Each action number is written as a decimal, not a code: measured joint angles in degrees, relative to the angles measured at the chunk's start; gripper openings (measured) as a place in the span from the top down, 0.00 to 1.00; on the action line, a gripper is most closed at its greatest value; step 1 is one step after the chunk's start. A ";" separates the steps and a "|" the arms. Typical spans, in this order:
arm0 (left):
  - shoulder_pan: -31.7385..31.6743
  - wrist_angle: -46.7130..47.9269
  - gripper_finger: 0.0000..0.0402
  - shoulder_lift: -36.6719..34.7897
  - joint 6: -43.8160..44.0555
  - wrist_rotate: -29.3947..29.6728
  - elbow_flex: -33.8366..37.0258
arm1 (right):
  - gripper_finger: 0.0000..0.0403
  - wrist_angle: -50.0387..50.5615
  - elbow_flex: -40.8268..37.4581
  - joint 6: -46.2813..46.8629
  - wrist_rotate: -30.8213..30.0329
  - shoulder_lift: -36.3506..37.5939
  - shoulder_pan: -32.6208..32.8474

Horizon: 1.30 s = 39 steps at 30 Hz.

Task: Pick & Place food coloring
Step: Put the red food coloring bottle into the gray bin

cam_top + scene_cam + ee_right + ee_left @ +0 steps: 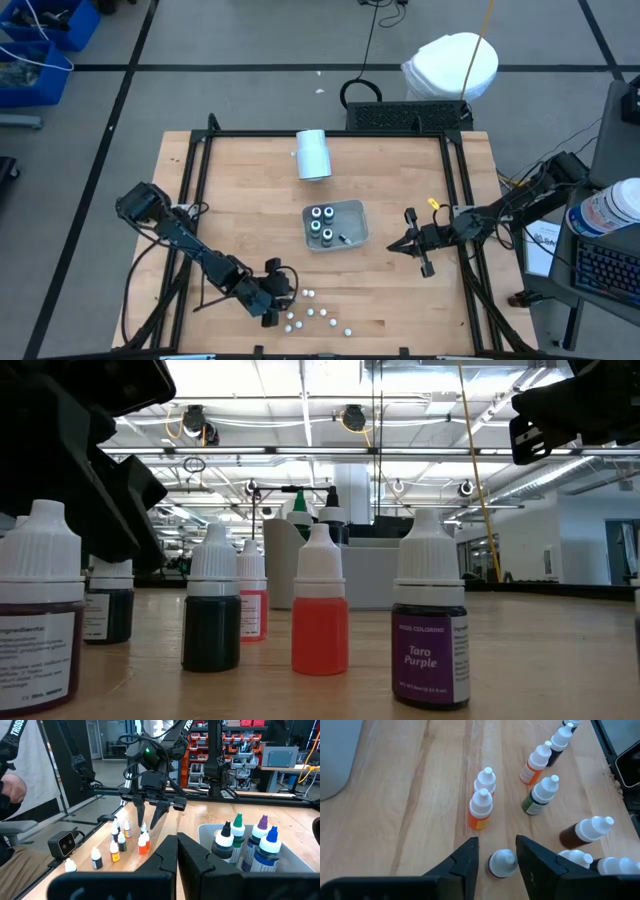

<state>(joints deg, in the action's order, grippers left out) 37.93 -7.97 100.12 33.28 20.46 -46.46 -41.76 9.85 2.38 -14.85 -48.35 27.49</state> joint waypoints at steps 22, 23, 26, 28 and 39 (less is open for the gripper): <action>0.04 0.02 0.69 0.00 -0.83 -1.98 0.00 | 1.00 0.36 0.00 -0.01 -0.02 0.01 0.00; 0.04 0.04 0.69 0.00 -0.89 -2.01 0.00 | 1.00 0.40 0.00 -0.01 -0.02 0.00 0.00; 0.04 0.02 0.69 0.00 -0.08 -2.03 0.00 | 1.00 0.42 0.00 -0.01 -0.02 0.01 0.00; 0.04 0.02 0.69 0.00 -0.21 -2.03 0.00 | 1.00 0.42 0.00 -0.01 -0.03 0.01 0.00; 0.04 0.55 0.69 0.02 -0.14 -2.46 0.11 | 1.00 0.44 0.00 -0.01 -0.02 0.00 0.00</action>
<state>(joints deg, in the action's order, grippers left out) 37.98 -7.41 100.14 33.13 18.00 -46.34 -41.32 9.85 2.37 -14.87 -48.34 27.49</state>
